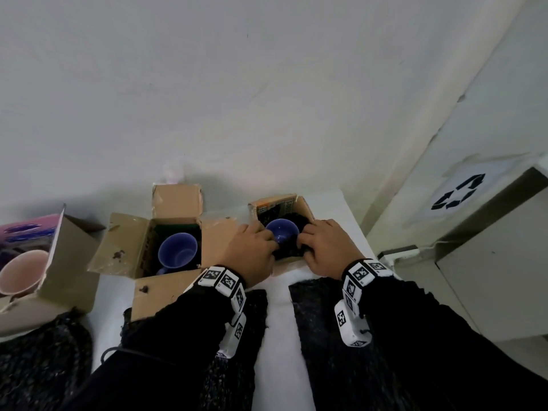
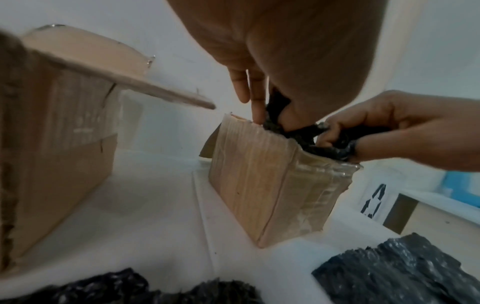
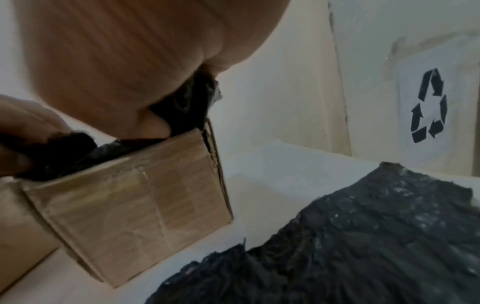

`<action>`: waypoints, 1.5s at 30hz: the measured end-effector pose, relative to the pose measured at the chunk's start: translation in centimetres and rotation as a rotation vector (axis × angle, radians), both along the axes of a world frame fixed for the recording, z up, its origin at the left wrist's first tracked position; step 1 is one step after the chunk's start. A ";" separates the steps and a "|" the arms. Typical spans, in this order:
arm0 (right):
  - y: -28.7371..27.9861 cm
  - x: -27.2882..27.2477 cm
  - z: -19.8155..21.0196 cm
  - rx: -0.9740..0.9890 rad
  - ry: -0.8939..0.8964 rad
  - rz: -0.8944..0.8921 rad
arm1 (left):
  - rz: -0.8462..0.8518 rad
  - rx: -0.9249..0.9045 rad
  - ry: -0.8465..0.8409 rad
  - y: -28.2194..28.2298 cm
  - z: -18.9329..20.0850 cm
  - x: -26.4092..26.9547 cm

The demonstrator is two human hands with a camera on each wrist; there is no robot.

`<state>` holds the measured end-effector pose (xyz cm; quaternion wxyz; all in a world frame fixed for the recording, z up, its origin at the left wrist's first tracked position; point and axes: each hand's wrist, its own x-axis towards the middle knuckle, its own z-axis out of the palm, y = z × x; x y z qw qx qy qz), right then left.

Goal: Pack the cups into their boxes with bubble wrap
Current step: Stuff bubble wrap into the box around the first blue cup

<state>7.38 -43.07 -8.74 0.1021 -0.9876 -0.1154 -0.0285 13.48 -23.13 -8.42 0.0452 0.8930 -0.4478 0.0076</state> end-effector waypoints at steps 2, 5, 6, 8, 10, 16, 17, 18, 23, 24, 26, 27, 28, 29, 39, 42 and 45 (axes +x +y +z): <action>-0.1 -0.2 0.0 -0.046 0.036 0.001 | -0.030 0.027 -0.057 0.2 -0.1 -0.2; -0.5 0.0 0.0 -0.137 0.062 0.034 | 0.011 0.053 -0.072 0.4 -0.1 -0.2; -0.5 0.1 -0.2 -0.172 0.070 0.038 | 0.017 0.082 -0.067 0.3 -0.2 -0.2; -0.5 0.4 -0.5 -0.184 0.073 0.034 | 0.002 0.159 -0.059 -0.1 -0.3 -0.2; -0.5 0.7 -0.5 -0.148 0.067 0.008 | 0.005 0.196 -0.048 -0.4 -0.1 -0.3; -0.8 1.2 0.2 0.056 -0.062 -0.121 | 0.119 0.116 -0.077 -0.9 -0.1 -1.0; -0.8 1.3 0.3 0.098 -0.056 -0.121 | 0.146 0.082 -0.070 -0.9 -0.2 -0.9; -0.5 1.2 0.3 0.104 -0.036 -0.105 | 0.155 0.045 -0.085 -0.9 -0.3 -0.9; 0.1 0.0 -0.5 -0.035 0.013 0.000 | 0.075 0.016 -0.155 -0.2 -0.8 -2.0; 0.0 -0.3 -0.7 -0.063 0.007 0.005 | 0.056 0.018 -0.175 0.1 -1.2 -2.1; -0.4 -0.7 -1.0 -0.121 -0.024 0.035 | 0.024 0.052 -0.220 0.2 -1.6 -2.3; -0.5 -0.8 -1.2 -0.147 -0.039 0.053 | 0.025 0.075 -0.230 0.1 -1.5 -2.3; -0.5 -0.8 -1.3 -0.173 -0.032 0.066 | 0.035 0.093 -0.237 0.0 -1.5 -2.3; -0.5 -0.8 -1.3 -0.207 -0.028 0.075 | 0.045 0.113 -0.241 -0.2 -1.5 -2.3; 0.0 -0.9 -1.5 -0.434 0.038 0.094 | 0.106 0.132 -0.163 -0.3 -1.3 -2.9; 0.1 -0.9 -1.2 -0.489 0.063 0.069 | 0.146 0.151 -0.145 -0.6 -1.2 -3.0; 0.5 -1.1 -1.2 -0.426 0.089 0.043 | 0.151 0.172 -0.157 -0.9 -1.3 -3.0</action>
